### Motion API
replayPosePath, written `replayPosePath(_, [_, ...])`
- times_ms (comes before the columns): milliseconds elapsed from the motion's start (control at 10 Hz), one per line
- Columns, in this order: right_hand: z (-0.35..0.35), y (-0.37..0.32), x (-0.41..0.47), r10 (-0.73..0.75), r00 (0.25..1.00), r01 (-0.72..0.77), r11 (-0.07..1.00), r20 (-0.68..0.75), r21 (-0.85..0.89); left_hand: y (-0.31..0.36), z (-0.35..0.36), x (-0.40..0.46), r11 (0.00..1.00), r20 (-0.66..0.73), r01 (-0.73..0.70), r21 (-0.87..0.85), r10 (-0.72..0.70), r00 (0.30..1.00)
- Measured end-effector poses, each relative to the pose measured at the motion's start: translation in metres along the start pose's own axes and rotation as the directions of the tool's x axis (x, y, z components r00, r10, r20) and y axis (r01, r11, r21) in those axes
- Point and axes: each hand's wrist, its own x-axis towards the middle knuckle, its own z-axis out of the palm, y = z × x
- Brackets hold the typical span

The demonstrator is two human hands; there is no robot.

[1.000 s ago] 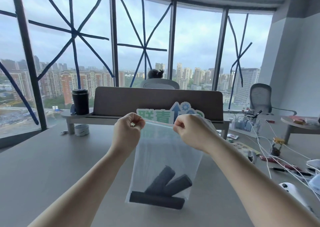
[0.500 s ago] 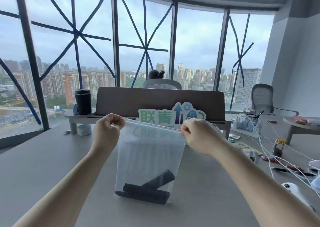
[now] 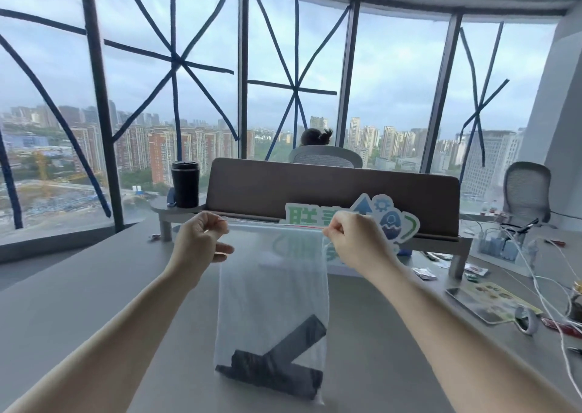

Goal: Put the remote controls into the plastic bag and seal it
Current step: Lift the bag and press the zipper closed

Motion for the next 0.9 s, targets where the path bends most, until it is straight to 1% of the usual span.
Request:
replayPosePath(100, [0.046, -0.018, 0.053, 0.048, 0.999, -0.048, 0.992, 0.001, 0.119, -0.012, -0.016, 0.046, 0.997, -0.022, 0.052, -0.049, -0.053, 0.998])
replayPosePath(200, [0.076, -0.05, 0.094, 0.019, 0.995, 0.001, 0.982, -0.102, 0.187, -0.011, -0.041, 0.093, 0.99, -0.139, 0.026, -0.137, -0.045, 0.989])
replayPosePath(300, [0.101, -0.073, 0.103, -0.022, 0.991, 0.051, 0.974, -0.129, 0.223, -0.02, -0.07, 0.12, 0.991, -0.21, -0.022, -0.13, -0.006, 0.978])
replayPosePath(400, [0.138, -0.074, 0.085, -0.035, 0.998, 0.047, 0.955, -0.045, 0.294, -0.05, -0.091, 0.124, 0.989, -0.212, 0.014, -0.147, -0.046, 0.976])
replayPosePath(500, [0.177, -0.065, 0.057, -0.03, 0.994, -0.001, 0.958, 0.105, 0.286, -0.096, -0.104, 0.11, 0.983, -0.208, 0.107, -0.148, -0.137, 0.968])
replayPosePath(600, [0.198, -0.064, 0.024, -0.045, 0.955, -0.046, 0.953, 0.294, 0.298, -0.135, -0.114, 0.082, 0.972, -0.238, 0.188, -0.137, -0.217, 0.947])
replayPosePath(700, [0.19, -0.063, -0.005, -0.081, 0.881, -0.1, 0.931, 0.466, 0.352, -0.153, -0.123, 0.047, 0.966, -0.265, 0.22, -0.134, -0.249, 0.931])
replayPosePath(800, [0.155, -0.055, -0.027, -0.066, 0.871, -0.146, 0.912, 0.487, 0.384, -0.155, -0.131, 0.016, 0.968, -0.265, 0.244, -0.056, -0.25, 0.931])
replayPosePath(900, [0.09, -0.041, -0.044, -0.031, 0.935, -0.156, 0.858, 0.353, 0.489, -0.154, -0.14, -0.031, 0.967, -0.327, 0.234, 0.106, -0.188, 0.926])
